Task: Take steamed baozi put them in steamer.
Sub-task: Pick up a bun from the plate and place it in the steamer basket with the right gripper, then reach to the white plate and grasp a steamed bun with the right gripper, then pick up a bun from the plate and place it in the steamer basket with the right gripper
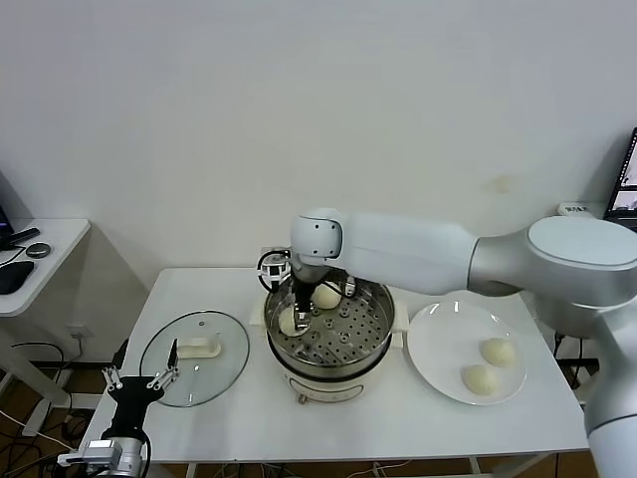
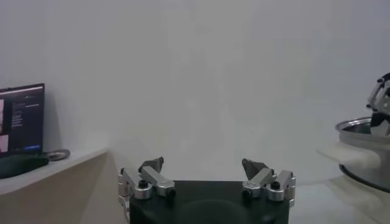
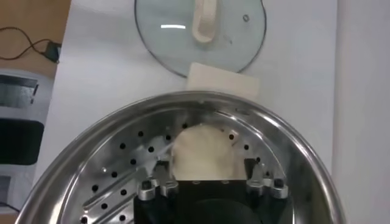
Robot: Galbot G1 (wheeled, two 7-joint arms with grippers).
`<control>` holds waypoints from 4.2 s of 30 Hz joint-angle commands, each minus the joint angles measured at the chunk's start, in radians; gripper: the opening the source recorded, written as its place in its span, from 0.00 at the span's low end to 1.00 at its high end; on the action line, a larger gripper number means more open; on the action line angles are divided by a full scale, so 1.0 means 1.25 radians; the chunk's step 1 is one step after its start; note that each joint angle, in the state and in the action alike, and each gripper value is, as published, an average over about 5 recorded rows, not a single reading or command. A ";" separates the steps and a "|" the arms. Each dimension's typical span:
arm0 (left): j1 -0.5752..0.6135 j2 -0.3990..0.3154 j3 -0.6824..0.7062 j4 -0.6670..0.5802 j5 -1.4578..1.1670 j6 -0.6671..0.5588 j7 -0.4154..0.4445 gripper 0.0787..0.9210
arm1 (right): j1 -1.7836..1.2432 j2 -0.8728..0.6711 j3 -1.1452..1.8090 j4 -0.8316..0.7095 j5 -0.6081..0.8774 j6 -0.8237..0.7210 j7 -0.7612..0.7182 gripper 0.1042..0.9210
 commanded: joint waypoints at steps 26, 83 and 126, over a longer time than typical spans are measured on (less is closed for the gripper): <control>-0.004 0.021 0.029 0.000 0.017 0.004 0.004 0.88 | -0.259 -0.921 0.328 0.384 -0.470 0.374 -0.301 0.88; 0.032 -0.006 -0.019 -0.010 0.024 0.004 0.003 0.88 | -0.630 -0.623 0.564 0.102 -0.598 0.385 -0.233 0.53; 0.013 0.004 -0.027 -0.020 0.006 0.008 0.005 0.88 | 0.054 -0.127 -0.006 0.154 -0.328 0.706 -0.162 0.35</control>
